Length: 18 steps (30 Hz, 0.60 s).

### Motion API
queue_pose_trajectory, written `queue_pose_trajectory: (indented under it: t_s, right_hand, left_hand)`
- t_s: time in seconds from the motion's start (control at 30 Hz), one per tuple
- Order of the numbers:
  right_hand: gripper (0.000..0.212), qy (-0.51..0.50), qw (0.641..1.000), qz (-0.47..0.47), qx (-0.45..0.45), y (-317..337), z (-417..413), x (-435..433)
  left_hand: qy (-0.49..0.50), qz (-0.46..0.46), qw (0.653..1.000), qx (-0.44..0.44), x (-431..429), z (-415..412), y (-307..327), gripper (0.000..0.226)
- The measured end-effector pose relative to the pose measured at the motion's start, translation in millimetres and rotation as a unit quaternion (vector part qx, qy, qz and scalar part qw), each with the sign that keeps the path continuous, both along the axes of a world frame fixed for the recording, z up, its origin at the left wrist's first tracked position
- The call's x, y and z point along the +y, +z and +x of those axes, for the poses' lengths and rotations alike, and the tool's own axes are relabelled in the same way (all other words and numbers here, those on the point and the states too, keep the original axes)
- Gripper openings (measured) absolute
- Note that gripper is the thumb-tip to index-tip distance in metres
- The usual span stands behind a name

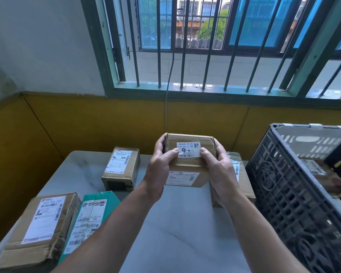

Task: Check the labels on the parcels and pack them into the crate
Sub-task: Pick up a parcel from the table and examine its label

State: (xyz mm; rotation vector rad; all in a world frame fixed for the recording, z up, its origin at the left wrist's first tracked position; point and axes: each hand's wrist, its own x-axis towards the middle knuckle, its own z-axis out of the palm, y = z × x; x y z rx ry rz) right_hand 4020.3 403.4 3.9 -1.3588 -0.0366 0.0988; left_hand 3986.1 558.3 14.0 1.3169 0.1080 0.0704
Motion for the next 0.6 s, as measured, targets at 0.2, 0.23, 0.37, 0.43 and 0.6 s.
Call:
queue_pose_trajectory:
  t_s: [0.2,0.23,0.37,0.43,0.6]
  right_hand:
    - [0.055,-0.023,1.000,0.006,-0.010,-2.7,-2.9,0.5]
    - [0.054,-0.023,1.000,0.004,-0.013,-2.2,-3.4,0.3]
    - [0.046,-0.018,1.000,0.000,-0.025,-0.4,-5.8,0.3]
    - [0.043,-0.018,0.999,0.005,-0.029,0.3,-6.7,0.7]
    - [0.049,0.005,0.999,0.027,-0.034,-0.4,-7.4,0.9]
  left_hand:
    - [-0.003,-0.008,1.000,0.022,-0.4,2.2,0.1,0.041]
    - [-0.002,-0.012,1.000,0.025,-0.7,1.8,-0.2,0.036]
    - [0.013,-0.022,0.999,0.025,-1.4,0.8,-3.9,0.021]
    - [0.018,-0.010,1.000,0.023,-1.8,1.6,-5.4,0.022]
    - [0.035,0.003,0.996,0.077,-4.5,1.0,0.2,0.052]
